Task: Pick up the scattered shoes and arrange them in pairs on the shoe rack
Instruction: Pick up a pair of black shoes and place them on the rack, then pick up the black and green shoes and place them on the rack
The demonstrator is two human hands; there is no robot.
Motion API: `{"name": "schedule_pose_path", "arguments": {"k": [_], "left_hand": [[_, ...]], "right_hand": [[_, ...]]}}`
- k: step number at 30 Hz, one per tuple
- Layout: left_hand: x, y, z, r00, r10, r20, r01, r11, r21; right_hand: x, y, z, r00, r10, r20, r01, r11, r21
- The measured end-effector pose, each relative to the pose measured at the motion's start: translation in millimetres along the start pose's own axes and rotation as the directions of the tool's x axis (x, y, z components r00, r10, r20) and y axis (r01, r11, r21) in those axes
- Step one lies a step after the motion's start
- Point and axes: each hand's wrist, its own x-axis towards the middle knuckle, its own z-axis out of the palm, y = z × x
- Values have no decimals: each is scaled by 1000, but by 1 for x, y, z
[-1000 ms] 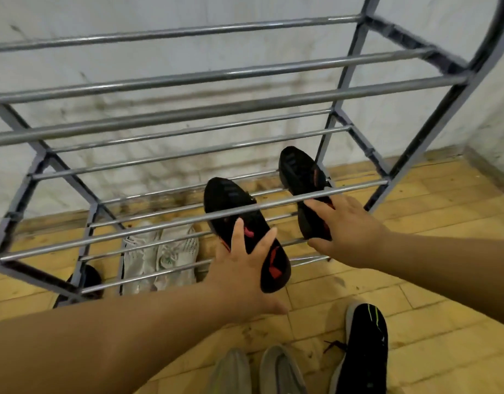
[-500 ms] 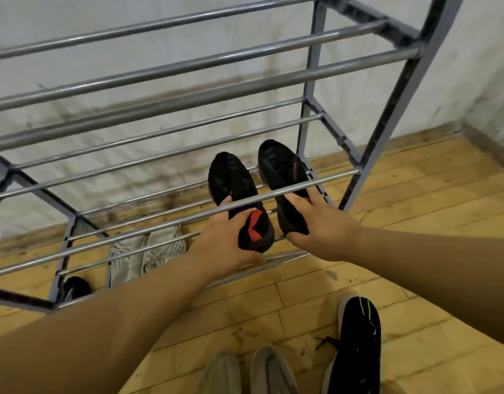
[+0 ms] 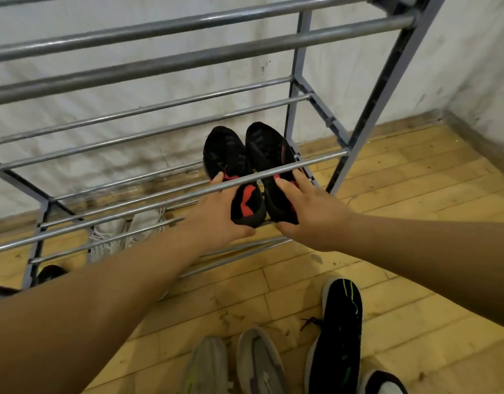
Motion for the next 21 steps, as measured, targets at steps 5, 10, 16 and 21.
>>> {"name": "schedule_pose_path", "arguments": {"k": [5, 10, 16, 21], "left_hand": [[-53, 6, 28, 982, -178, -66, 184, 977, 110], [-113, 2, 71, 997, -71, 13, 67, 979, 194], [-121, 23, 124, 883, -57, 467, 39, 998, 49], [-120, 38, 157, 700, -5, 714, 58, 997, -50]], "right_hand": [[-55, 6, 7, 901, -328, -283, 265, 934, -239], [-86, 36, 40, 988, -29, 153, 40, 997, -66], [-62, 81, 83, 723, 352, 595, -349, 929, -126], [-43, 89, 103, 672, 309, 673, -325, 940, -107]]}}
